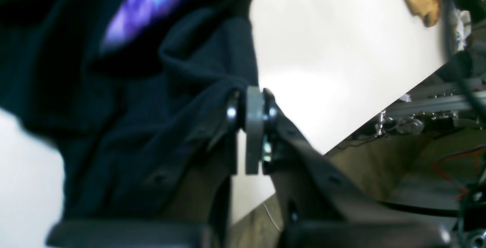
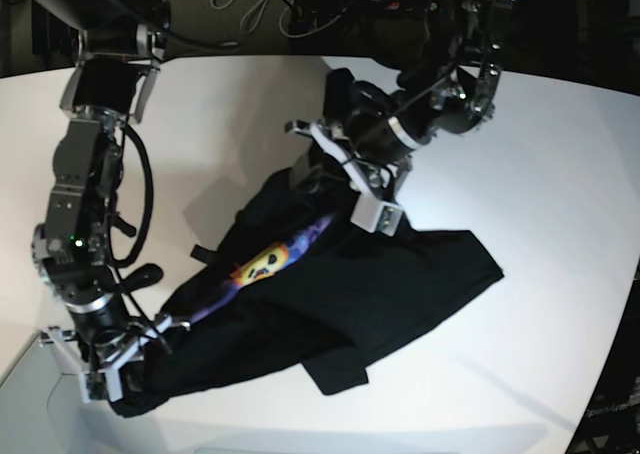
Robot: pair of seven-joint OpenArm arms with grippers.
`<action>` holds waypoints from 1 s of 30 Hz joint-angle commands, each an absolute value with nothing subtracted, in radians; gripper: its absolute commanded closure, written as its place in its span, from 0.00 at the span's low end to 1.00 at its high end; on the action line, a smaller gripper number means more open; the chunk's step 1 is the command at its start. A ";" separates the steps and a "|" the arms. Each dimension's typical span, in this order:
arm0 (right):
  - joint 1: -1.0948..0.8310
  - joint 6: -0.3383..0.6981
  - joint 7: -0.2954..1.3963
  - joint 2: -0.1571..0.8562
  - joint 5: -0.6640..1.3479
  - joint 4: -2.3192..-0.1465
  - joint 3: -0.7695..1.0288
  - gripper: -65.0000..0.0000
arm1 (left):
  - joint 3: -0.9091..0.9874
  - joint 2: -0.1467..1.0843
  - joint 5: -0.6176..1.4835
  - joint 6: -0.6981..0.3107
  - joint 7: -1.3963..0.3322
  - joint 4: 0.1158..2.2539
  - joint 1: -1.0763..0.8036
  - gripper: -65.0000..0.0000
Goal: Layout the t-shirt on the table in an organized manner, then fold the t-shirt properly
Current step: 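Drag the held shirt across the table, then release both grippers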
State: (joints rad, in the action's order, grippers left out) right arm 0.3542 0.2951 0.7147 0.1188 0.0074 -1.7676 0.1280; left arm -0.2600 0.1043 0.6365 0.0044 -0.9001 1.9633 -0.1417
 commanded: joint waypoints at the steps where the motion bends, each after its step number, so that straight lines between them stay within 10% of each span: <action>1: 0.387 0.289 0.684 0.127 0.015 -1.774 0.139 1.00 | -0.265 0.099 0.650 0.001 -0.891 1.954 -0.120 1.00; 7: 0.395 0.288 0.684 0.176 0.013 -1.661 0.183 0.98 | -0.291 0.059 0.659 0.001 -0.891 1.833 -0.047 0.99; 25: 0.214 0.289 0.684 0.203 0.015 -1.776 0.239 0.36 | -0.397 0.002 0.664 0.004 -0.901 1.787 0.062 0.99; 30: 0.159 0.289 0.680 0.180 0.016 -1.782 0.240 0.34 | -0.398 -0.002 0.664 0.004 -0.901 1.790 0.054 0.75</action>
State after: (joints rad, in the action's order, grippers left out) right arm 0.1421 0.2924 0.7094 0.1730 0.0071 -1.7618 0.2375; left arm -0.3973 0.0048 0.6472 0.0078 -0.9154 1.7683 0.0448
